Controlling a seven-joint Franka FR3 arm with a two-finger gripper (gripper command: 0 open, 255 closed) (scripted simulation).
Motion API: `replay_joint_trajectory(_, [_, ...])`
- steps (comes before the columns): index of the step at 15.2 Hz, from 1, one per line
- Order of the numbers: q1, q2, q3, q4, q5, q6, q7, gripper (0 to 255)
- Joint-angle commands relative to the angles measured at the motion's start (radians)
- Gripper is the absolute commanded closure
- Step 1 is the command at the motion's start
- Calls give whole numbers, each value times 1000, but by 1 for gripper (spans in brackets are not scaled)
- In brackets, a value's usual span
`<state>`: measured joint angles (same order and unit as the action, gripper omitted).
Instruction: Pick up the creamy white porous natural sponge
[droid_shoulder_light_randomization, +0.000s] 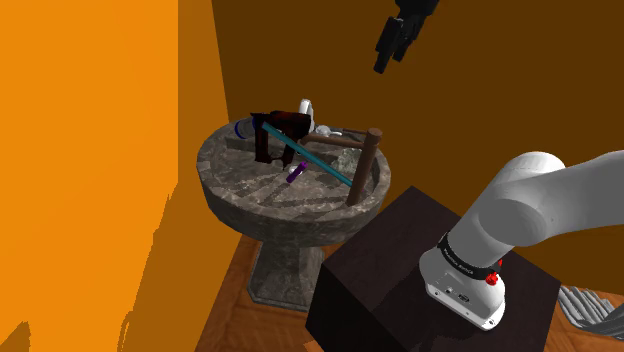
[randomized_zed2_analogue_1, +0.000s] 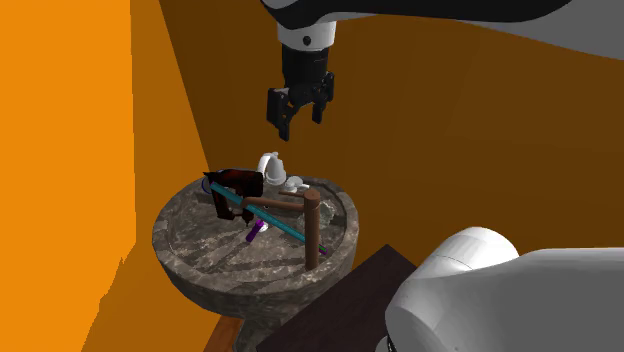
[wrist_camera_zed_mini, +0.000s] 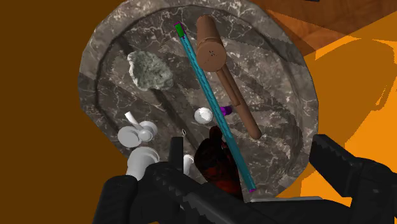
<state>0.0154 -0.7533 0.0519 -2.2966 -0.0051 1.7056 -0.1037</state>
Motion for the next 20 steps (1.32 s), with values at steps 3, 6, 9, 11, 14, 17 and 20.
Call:
replay_joint_trajectory(3, [-3, 7, -20, -55, -11, 56, -28, 0])
replay_joint_trajectory(6, [-10, 28, -50, -129, -28, 144, -69, 0])
replay_joint_trajectory(9, [-19, 63, -81, -193, -46, 235, -111, 0])
replay_joint_trajectory(11, [-25, 94, -102, -230, -58, 297, -139, 0])
replay_joint_trajectory(14, [-35, 153, -134, -276, -76, 394, -180, 0])
replay_joint_trajectory(17, [-45, 227, -167, -309, -92, 494, -223, 0])
replay_joint_trajectory(20, [-53, 315, -200, -329, -104, 596, -266, 0])
